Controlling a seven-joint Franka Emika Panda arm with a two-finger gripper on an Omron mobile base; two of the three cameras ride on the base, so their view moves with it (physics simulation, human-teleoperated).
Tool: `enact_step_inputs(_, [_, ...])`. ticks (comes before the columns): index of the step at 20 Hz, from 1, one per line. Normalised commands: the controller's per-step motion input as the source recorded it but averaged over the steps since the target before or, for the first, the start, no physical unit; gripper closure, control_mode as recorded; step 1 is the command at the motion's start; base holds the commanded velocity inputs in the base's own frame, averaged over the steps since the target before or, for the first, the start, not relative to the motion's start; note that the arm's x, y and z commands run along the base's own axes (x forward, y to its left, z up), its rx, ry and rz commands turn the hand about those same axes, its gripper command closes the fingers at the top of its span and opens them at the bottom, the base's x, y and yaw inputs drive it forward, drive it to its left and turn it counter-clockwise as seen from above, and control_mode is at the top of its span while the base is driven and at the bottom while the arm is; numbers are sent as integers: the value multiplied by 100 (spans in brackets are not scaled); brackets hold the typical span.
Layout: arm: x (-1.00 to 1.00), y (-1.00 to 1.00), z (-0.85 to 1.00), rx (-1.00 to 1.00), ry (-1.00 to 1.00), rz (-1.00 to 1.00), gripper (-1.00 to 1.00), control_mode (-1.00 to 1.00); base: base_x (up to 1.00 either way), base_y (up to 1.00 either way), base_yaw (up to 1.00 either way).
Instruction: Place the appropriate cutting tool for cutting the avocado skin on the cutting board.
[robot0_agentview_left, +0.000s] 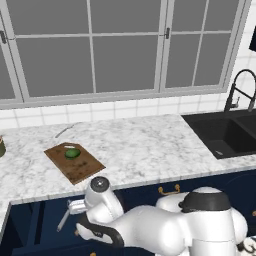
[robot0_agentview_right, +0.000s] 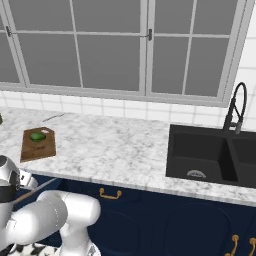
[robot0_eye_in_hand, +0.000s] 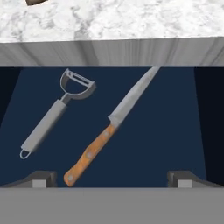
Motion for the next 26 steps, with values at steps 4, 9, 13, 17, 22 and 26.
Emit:
enact_step_inputs(4, [0, 8, -7, 0, 4, 0, -100, -100, 0, 0, 0])
enact_step_inputs(9, [0, 8, -11, 0, 0, 0, -100, -100, 0, 0, 0])
enact_step_inputs(13, [-11, 6, -18, 0, 8, 0, -100, -100, 0, 0, 0])
enact_step_inputs(17, [-5, 17, -33, 0, 1, 0, -100, -100, 0, 0, 0])
enact_step_inputs(22, [-2, 1, -2, 0, 0, 0, -100, -100, 0, 0, 0])
enact_step_inputs(26, [8, 0, -9, 0, 0, 0, -100, -100, 0, 0, 0])
